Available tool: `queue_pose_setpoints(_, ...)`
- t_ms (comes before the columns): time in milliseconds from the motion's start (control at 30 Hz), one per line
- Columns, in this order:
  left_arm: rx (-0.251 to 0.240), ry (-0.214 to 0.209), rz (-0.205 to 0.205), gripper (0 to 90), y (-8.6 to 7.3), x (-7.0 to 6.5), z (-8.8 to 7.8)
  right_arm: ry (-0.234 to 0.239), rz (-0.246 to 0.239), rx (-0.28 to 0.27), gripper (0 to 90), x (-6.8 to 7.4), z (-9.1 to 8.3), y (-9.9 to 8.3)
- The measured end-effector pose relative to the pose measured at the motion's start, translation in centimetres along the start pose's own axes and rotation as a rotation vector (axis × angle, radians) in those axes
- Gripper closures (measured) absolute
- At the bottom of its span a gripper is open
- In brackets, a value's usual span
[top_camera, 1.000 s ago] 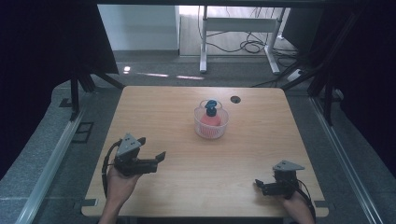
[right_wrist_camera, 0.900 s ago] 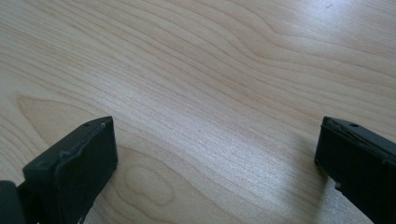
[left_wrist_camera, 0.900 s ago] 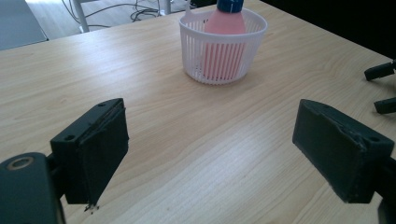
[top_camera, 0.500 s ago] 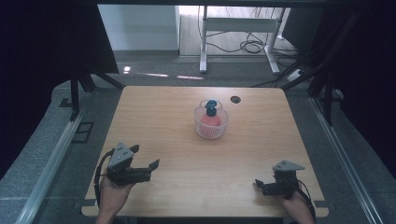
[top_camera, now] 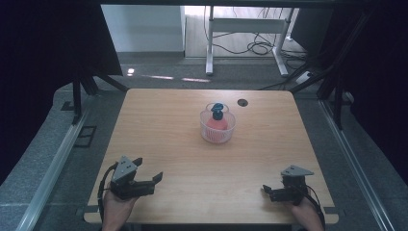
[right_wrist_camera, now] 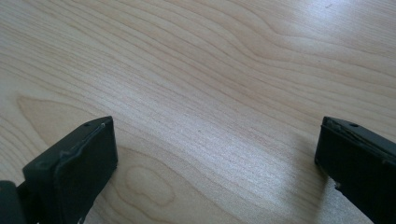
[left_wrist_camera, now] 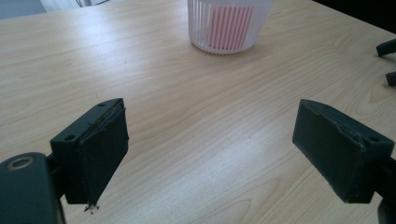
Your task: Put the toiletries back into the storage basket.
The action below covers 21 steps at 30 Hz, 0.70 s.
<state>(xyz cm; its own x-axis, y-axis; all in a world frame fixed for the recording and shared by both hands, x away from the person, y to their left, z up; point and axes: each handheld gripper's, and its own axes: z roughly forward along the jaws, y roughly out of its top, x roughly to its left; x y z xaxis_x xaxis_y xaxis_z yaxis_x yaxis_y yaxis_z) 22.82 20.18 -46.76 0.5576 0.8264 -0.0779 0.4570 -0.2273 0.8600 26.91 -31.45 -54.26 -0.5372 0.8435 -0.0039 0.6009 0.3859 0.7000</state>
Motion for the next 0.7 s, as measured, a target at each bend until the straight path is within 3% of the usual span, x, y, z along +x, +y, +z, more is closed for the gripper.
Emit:
queue_pose_setpoints(300,0.02,0.0,-0.021,10.5,-1.8,-0.1,0.7,0.0,0.0,0.0,0.0,0.0,0.0,0.0)
queue_pose_setpoints(700,0.063,0.0,-0.015,10.5,-3.0,-0.4,1.6,-0.001,0.002,0.0,0.0,0.0,0.0,0.0)
